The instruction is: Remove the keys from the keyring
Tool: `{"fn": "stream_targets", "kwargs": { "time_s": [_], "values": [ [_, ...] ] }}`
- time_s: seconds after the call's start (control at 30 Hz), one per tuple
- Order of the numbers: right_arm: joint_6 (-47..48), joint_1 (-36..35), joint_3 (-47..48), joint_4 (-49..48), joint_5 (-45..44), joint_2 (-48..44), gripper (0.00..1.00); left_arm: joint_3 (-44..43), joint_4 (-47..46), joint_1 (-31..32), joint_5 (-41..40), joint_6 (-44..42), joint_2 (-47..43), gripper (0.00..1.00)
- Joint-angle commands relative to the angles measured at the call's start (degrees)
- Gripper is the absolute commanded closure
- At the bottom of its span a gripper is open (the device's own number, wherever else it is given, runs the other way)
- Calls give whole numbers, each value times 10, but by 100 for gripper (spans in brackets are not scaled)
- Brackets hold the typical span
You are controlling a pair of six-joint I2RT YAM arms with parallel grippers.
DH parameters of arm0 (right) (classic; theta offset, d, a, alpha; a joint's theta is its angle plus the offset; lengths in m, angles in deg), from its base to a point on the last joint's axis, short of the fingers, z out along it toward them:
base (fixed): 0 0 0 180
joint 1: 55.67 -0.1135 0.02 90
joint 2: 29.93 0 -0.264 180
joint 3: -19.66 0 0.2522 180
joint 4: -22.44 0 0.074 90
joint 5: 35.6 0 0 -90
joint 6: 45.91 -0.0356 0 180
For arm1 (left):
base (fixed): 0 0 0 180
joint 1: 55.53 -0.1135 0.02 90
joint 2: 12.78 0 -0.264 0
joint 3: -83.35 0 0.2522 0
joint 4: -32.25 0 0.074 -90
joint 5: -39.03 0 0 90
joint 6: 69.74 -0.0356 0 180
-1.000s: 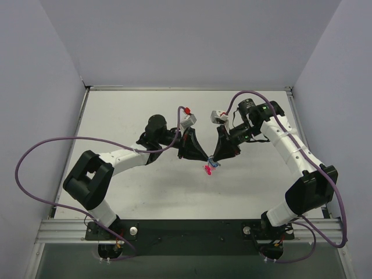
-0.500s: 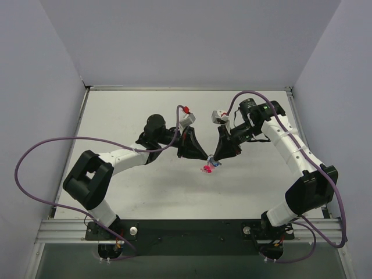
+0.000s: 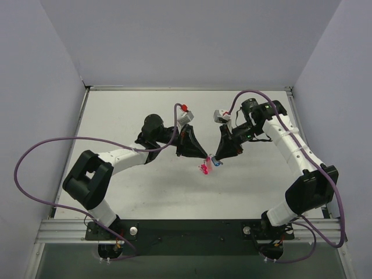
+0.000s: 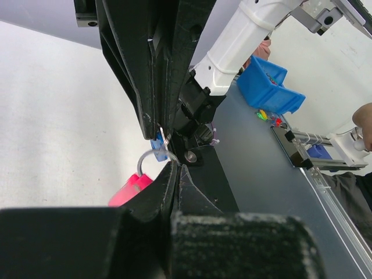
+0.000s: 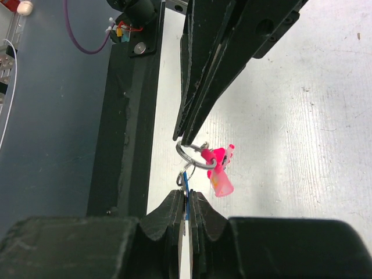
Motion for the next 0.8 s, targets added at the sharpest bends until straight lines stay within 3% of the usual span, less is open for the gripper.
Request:
{"fn": "stream_targets", "kwargs": {
  "time_s": [0.0,0.37,0.53,0.77],
  "values": [
    [29,8,14,27,19,10,100,-3,-63,-8,13,18,-29,100],
    [38,11,21,41,28,12,100,-1,-71,-9,9,25,-24,100],
    [41,11,28,46,26,7,100,-9,25,-6,-17,-43,-19,74],
    [-28,11,32,-2,10,2,100,-27,129,4,-38,-118,-23,65]
  ]
}}
